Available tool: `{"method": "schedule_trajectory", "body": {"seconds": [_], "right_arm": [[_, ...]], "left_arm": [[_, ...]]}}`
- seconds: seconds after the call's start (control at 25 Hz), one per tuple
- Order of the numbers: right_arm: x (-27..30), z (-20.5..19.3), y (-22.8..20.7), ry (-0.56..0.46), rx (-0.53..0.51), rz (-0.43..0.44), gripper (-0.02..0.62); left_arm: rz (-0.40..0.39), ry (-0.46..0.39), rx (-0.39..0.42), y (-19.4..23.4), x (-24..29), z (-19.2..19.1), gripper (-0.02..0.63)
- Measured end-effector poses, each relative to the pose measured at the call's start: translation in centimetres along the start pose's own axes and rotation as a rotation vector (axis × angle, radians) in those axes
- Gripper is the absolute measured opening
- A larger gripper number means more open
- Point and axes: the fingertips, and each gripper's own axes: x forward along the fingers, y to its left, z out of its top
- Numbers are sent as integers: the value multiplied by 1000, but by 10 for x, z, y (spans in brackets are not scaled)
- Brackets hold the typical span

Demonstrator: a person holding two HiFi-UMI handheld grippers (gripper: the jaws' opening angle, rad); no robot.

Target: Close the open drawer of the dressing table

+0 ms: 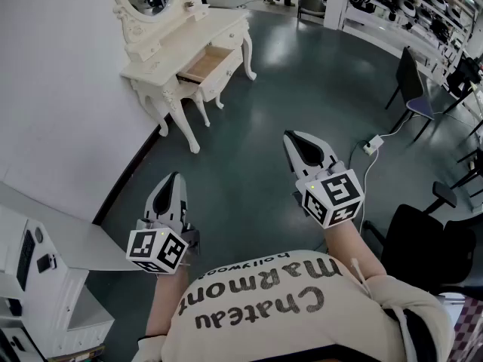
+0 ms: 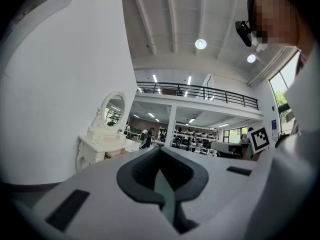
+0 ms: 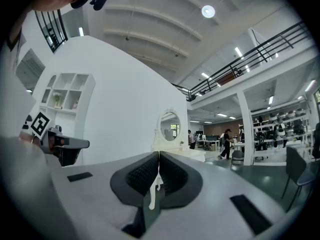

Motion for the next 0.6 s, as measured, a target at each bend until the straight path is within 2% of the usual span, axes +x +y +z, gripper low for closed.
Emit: {"method": "schedule_trajectory", "body": {"seconds": [0.32, 0.6], "right_arm": [[0, -6, -10, 2, 4, 25, 29], [16, -19, -20, 9, 124, 56, 29]], "left_arm": [[0, -15, -6, -11, 4, -2, 6], [47, -8, -21, 5, 8, -5, 8]]}}
